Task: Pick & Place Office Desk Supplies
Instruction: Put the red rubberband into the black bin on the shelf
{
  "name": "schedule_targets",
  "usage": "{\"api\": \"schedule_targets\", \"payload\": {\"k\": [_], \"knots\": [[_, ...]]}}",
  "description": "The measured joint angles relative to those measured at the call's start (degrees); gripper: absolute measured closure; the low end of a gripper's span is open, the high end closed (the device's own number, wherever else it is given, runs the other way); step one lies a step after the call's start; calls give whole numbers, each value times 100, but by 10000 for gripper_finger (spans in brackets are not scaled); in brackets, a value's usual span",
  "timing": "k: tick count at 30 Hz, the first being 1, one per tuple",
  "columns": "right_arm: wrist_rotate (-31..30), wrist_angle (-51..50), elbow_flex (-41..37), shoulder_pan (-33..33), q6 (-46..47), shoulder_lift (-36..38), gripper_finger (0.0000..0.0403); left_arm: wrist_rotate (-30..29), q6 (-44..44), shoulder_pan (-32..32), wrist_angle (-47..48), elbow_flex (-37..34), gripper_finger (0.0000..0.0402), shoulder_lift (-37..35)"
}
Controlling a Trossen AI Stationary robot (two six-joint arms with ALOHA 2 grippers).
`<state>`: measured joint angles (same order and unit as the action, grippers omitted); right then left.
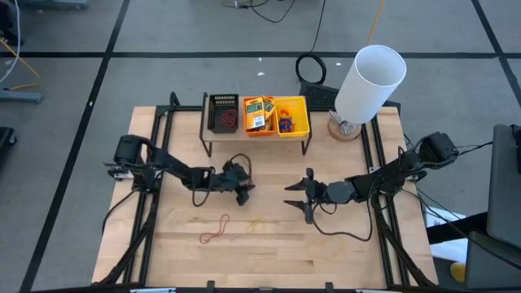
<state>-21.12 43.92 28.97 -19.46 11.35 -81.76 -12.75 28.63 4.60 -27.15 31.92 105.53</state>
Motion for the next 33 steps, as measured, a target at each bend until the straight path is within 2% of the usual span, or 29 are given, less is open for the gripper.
{"api": "schedule_targets", "payload": {"k": [4,9,11,16,19,21,33], "knots": [[0,4,0,0,0,-2,204,-171,-125,48,69,-2,247,3],[-2,1,0,0,0,-1,204,-465,-137,53,88,-24,363,12],[-1,2,0,0,0,-1,204,-540,-213,85,-12,-38,389,19],[-2,2,0,0,0,-2,204,-601,-575,169,-632,-80,400,-24],[-2,-2,0,0,0,-2,204,-407,-759,259,-714,-83,401,-291],[-2,-1,0,0,0,0,204,-294,-836,338,-726,-87,401,-605],[-4,-4,0,0,-7,0,204,-686,-1956,802,-843,-63,401,-2902]]}}
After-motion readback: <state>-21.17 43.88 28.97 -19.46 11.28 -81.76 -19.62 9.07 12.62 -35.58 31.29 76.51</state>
